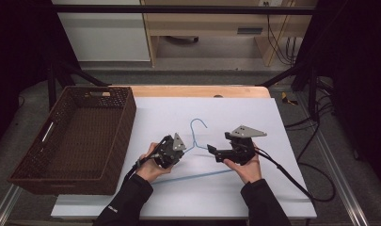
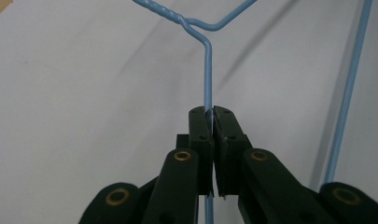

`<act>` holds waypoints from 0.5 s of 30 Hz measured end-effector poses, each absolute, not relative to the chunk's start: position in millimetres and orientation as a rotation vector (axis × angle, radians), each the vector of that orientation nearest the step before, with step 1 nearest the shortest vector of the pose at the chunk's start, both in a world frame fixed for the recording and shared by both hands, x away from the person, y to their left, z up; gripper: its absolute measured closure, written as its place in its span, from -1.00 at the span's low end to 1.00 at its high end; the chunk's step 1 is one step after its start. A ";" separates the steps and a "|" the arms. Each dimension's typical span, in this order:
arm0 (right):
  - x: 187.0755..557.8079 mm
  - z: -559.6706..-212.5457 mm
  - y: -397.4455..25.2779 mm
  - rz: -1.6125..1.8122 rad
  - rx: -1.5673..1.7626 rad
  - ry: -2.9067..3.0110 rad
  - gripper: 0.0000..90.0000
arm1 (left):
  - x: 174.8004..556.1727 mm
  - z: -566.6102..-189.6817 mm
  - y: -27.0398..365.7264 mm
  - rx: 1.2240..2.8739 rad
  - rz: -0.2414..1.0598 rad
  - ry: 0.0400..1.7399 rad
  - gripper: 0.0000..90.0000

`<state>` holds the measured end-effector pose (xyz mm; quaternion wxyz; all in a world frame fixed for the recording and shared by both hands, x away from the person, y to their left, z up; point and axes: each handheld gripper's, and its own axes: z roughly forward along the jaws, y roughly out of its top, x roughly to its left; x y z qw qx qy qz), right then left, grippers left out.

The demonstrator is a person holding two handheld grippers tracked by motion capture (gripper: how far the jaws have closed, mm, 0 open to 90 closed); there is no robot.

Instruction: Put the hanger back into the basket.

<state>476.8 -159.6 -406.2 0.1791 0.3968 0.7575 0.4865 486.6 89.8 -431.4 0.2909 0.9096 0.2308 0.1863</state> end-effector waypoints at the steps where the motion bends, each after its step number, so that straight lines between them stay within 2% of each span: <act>1: 479.2 -406.9 -156.3 1.380 1.135 2.144 -0.62 | 484.9 -430.5 89.8 2.427 0.504 0.614 0.94; 15: 499.0 -418.0 -119.0 1.361 1.156 2.206 -0.37 | 468.4 -429.0 92.9 2.425 0.543 0.606 0.94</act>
